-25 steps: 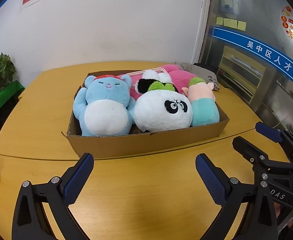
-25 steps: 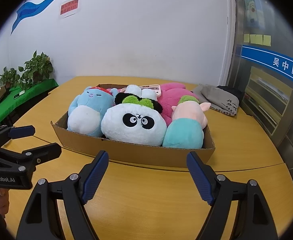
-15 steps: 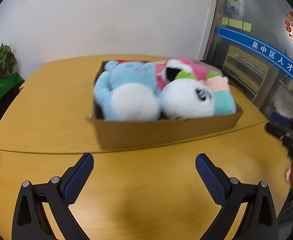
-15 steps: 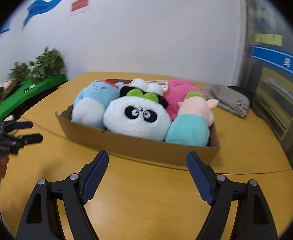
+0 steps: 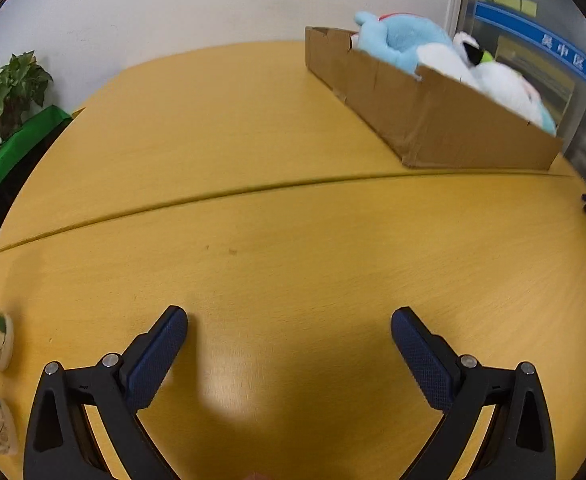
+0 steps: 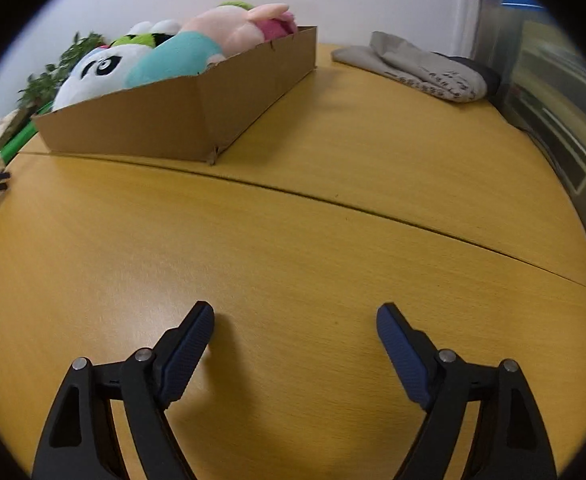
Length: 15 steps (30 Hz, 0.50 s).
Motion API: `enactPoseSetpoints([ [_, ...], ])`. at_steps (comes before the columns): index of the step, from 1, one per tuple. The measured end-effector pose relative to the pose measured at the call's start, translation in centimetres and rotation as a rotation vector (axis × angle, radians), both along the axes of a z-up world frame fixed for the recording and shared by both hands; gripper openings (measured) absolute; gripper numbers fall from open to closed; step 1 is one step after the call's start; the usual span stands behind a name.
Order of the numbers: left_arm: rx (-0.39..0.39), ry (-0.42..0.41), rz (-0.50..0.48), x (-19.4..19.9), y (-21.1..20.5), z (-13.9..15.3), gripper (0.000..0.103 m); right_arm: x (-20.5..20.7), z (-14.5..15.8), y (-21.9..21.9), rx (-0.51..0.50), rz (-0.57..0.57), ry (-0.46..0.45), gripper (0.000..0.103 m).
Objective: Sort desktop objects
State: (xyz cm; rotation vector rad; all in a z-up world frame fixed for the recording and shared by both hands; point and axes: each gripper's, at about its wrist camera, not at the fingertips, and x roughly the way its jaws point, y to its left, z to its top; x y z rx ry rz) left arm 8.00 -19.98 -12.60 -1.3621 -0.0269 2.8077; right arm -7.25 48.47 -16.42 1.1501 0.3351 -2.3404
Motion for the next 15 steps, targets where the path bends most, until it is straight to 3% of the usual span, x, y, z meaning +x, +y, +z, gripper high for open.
enactPoseSetpoints([
  [6, -0.019, -0.005, -0.030, 1.0, -2.6, -0.4, 0.103, -0.7, 0.6, 0.7, 0.011, 0.143, 0.004, 0.089],
  [15, -0.017, -0.001, -0.020, 7.3, -4.8, 0.5, 0.103, -2.2, 0.6, 1.0, 0.014, 0.162, 0.001, 0.090],
])
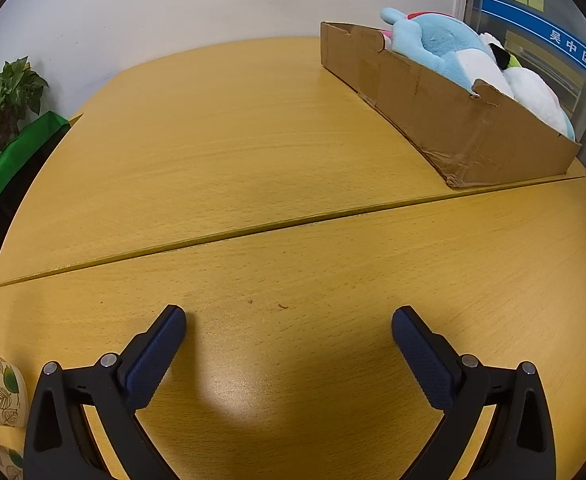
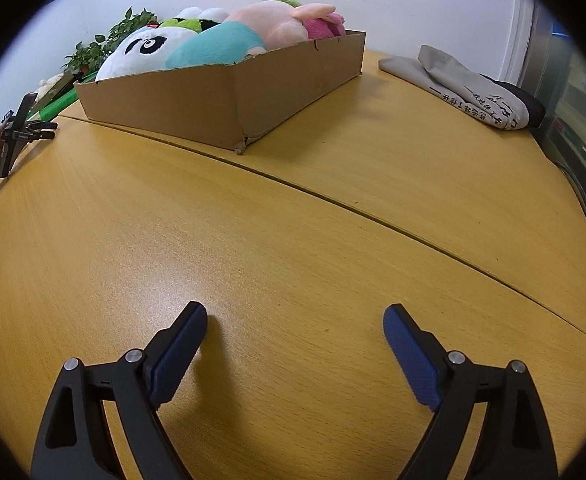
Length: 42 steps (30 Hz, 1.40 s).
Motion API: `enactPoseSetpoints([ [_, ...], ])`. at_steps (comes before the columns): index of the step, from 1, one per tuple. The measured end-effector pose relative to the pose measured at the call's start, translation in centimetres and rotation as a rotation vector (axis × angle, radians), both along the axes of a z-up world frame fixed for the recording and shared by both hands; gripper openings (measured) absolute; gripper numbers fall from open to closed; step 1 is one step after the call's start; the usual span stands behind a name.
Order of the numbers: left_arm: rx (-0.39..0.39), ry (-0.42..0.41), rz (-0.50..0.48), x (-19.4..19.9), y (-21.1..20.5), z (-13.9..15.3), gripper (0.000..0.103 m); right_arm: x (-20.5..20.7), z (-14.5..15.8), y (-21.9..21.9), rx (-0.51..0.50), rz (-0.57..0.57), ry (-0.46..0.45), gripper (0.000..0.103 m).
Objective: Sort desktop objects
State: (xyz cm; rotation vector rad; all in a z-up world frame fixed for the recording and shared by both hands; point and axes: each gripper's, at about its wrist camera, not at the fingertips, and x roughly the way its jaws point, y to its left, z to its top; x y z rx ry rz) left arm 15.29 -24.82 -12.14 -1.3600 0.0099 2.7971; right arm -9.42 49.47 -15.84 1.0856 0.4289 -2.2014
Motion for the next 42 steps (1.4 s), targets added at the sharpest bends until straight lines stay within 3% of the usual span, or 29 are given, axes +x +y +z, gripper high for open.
enactPoseSetpoints([
  [6, 0.001, -0.003, -0.003, 4.0, -1.1, 0.6, 0.103, 0.2, -0.3, 0.0, 0.000, 0.001, 0.003, 0.090],
  [8, 0.001, -0.011, -0.003, 3.1, -1.3, 1.0, 0.103, 0.1, -0.4, 0.0, 0.002, 0.002, 0.002, 0.090],
  [10, 0.000, -0.026, -0.006, -1.0, -1.1, 1.6, 0.103, 0.1, -0.4, 0.0, 0.002, 0.002, 0.002, 0.090],
  [14, -0.001, -0.040, -0.009, -5.2, -0.8, 2.0, 0.103, -0.1, -0.5, 0.1, 0.003, 0.003, 0.003, 0.090],
  [23, -0.002, -0.044, -0.001, -7.3, -0.1, 1.9, 0.103, -0.1, -0.7, 0.0, 0.003, 0.001, 0.004, 0.090],
  [29, 0.000, -0.038, 0.017, -11.2, 1.9, 0.7, 0.103, -0.1, -0.8, 0.0, 0.003, 0.000, 0.006, 0.090],
  [42, 0.000, -0.038, 0.016, -12.7, 1.7, 0.4, 0.103, -0.3, -0.7, 0.0, 0.003, 0.000, 0.006, 0.090],
])
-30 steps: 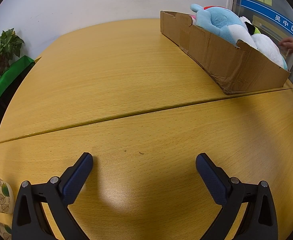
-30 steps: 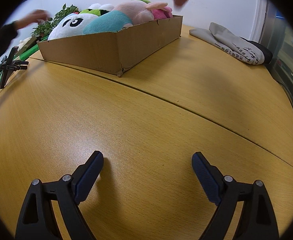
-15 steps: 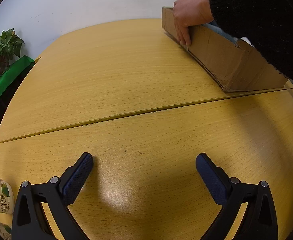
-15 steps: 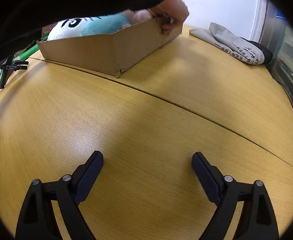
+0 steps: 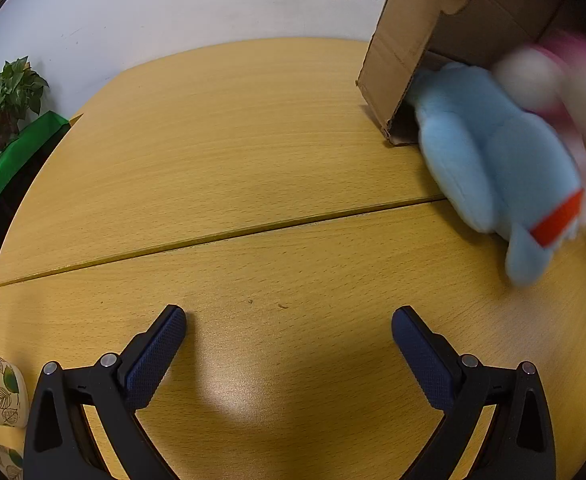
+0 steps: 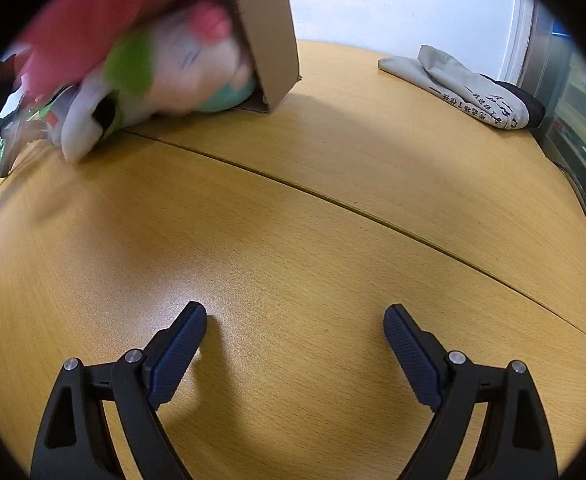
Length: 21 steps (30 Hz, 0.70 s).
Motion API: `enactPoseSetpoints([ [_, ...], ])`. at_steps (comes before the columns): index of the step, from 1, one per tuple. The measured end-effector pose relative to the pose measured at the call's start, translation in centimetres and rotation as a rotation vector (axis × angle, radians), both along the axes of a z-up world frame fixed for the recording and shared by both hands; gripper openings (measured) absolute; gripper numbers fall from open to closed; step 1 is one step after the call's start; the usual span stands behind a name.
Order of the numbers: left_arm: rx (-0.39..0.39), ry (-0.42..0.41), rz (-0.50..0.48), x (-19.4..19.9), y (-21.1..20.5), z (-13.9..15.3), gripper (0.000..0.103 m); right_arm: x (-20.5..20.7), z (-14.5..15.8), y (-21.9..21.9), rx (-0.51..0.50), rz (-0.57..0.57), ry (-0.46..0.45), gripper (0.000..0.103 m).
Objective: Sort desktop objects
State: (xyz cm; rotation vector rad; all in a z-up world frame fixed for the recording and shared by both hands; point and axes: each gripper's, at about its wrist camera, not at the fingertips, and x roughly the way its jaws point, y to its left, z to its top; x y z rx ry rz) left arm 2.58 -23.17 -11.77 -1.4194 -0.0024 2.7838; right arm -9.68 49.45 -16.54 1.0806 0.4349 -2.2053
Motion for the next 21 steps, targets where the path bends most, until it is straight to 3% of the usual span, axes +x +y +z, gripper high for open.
enactPoseSetpoints([
  [21, 0.000, 0.001, 0.003, -0.61, -0.61, -0.54, 0.103, -0.55, 0.09, 0.29, 0.000, 0.005, 0.000, 0.090],
])
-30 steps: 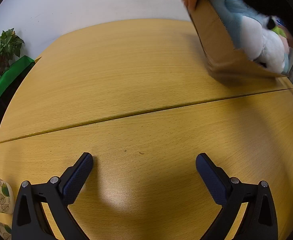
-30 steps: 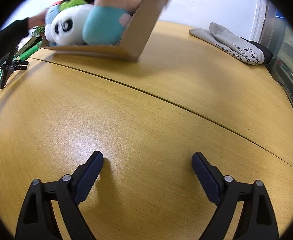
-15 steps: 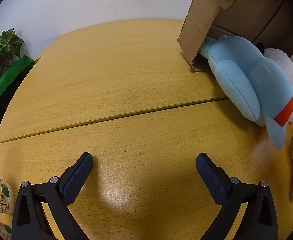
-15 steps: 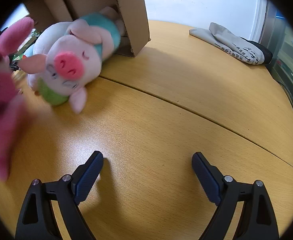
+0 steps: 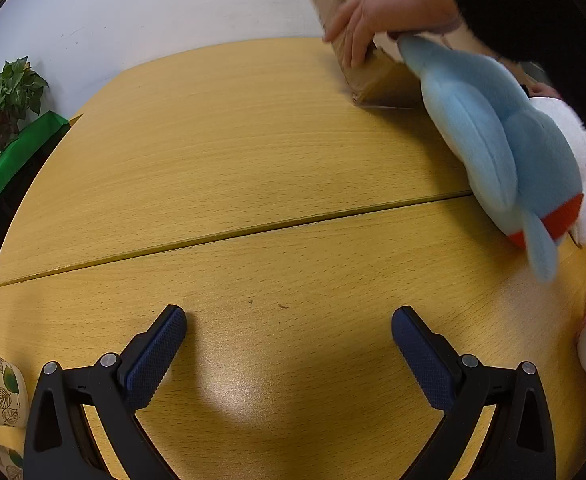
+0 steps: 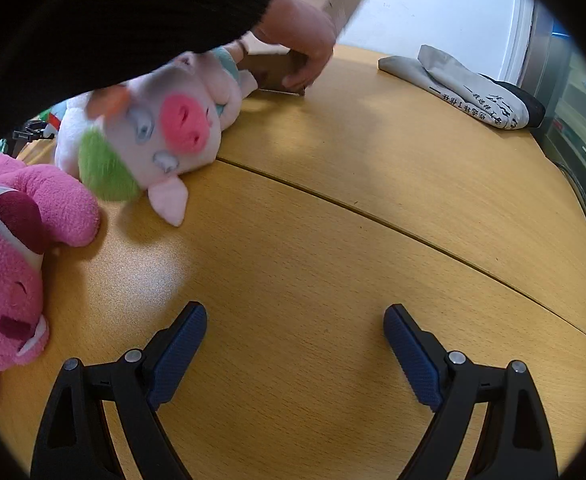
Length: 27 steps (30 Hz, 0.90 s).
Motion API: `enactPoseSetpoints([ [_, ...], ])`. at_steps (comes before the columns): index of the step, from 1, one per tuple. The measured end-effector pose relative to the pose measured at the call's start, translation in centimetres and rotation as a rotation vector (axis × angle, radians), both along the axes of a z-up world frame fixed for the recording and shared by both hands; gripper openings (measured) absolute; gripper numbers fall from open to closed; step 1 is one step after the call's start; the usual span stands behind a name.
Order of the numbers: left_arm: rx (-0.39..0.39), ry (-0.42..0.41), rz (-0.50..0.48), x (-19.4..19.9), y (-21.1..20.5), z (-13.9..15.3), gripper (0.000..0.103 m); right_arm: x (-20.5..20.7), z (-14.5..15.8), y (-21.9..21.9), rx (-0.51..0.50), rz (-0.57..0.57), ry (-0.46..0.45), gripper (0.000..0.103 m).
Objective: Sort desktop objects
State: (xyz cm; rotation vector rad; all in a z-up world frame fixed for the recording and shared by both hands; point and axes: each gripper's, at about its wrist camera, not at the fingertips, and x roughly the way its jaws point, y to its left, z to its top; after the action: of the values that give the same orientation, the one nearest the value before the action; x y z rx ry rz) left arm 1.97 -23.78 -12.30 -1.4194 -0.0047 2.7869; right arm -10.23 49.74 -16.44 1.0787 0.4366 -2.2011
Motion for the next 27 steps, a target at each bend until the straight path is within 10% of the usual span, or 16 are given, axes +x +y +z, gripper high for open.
enactPoseSetpoints([
  [27, -0.001, -0.001, 0.000, -0.6, -1.0, -0.3, 0.103, 0.2, -0.2, 0.1, 0.001, 0.001, 0.000, 0.090],
])
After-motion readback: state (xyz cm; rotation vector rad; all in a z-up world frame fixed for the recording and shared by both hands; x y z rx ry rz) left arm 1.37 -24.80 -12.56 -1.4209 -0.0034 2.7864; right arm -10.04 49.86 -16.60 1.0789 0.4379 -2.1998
